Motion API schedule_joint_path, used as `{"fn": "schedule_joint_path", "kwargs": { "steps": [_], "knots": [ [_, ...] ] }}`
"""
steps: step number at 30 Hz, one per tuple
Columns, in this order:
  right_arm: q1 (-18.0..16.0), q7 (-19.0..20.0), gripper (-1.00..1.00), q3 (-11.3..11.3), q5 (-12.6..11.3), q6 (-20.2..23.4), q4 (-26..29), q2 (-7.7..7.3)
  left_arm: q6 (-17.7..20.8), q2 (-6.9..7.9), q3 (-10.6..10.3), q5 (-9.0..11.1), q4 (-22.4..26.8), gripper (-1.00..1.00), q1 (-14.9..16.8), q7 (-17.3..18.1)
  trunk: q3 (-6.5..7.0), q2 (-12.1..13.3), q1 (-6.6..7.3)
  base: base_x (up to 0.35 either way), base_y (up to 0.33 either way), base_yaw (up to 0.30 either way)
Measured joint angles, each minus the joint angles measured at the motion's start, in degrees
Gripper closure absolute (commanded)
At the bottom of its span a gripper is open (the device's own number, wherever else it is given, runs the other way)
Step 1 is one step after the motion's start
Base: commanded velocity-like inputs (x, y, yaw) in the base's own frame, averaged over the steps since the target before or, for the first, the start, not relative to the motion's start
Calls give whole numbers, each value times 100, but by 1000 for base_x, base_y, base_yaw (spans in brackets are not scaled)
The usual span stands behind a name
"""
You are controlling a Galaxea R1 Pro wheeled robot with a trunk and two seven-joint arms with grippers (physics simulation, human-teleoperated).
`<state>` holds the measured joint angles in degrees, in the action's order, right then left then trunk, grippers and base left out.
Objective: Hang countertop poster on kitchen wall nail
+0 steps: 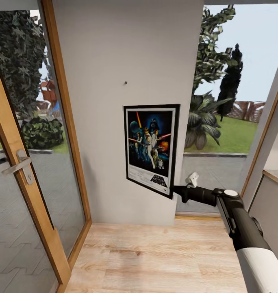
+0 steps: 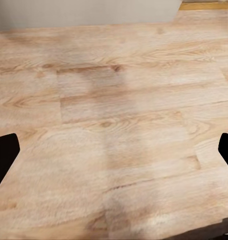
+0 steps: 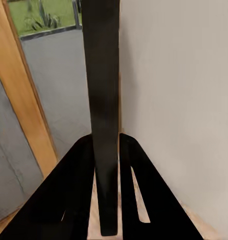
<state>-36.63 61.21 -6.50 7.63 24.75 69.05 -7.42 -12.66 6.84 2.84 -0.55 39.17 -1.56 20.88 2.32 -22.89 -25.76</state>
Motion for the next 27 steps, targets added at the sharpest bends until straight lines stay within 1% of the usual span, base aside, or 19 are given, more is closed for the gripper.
{"fn": "schedule_joint_path", "kwargs": {
  "steps": [4, 6, 10, 11, 13, 14, 17, 18, 22, 27],
  "knots": [
    [-130, 127, 100, 61, -4, 124, 16, 105, -2, 3, 20, -2, -11, -100, 0, 2, 0, 0, 0, 0, 0, 0],
    [-229, 160, 100, 163, -5, 186, 9, 184, -2, 4, 23, -4, -21, -100, 0, 3, 0, 0, 0, 0, 0, 0],
    [-311, 204, 100, 384, -5, 398, 12, 267, -2, 4, 27, -6, -29, -100, 0, 3, 0, 0, 0, 0, 0, 0],
    [-354, 274, 100, 460, -13, 496, 20, 302, -2, 5, 28, -7, -32, -100, 0, 3, 0, 0, 0, 0, 0, 0],
    [-450, 524, 100, 541, -32, 599, 28, 378, -2, 5, 27, -7, -34, -100, 0, 3, 0, 0, 0, 0, 0, 0],
    [-513, 791, 100, 572, -62, 644, 36, 416, -2, 5, 27, -8, -36, -100, 0, 27, 0, 0, 0, 0, 0, 0],
    [-543, 996, 100, 586, -62, 658, 37, 431, -2, 5, 29, -8, -36, -100, 0, 125, 0, 0, 0, 0, 0, 0],
    [-571, 1291, 100, 593, -75, 667, 40, 437, -2, 5, 30, -8, -36, -100, 0, 221, 0, 0, 0, 0, 0, 0],
    [-697, 1456, 100, 594, -74, 672, 36, 440, -2, 5, 30, -9, -36, -100, 0, 254, 0, 0, 0, 0, 0, 0],
    [-801, 1565, 100, 595, -74, 673, 34, 441, 0, 5, 30, -10, -36, -100, 0, 258, 0, 0, 0, 0, 0, 0]
  ]
}}
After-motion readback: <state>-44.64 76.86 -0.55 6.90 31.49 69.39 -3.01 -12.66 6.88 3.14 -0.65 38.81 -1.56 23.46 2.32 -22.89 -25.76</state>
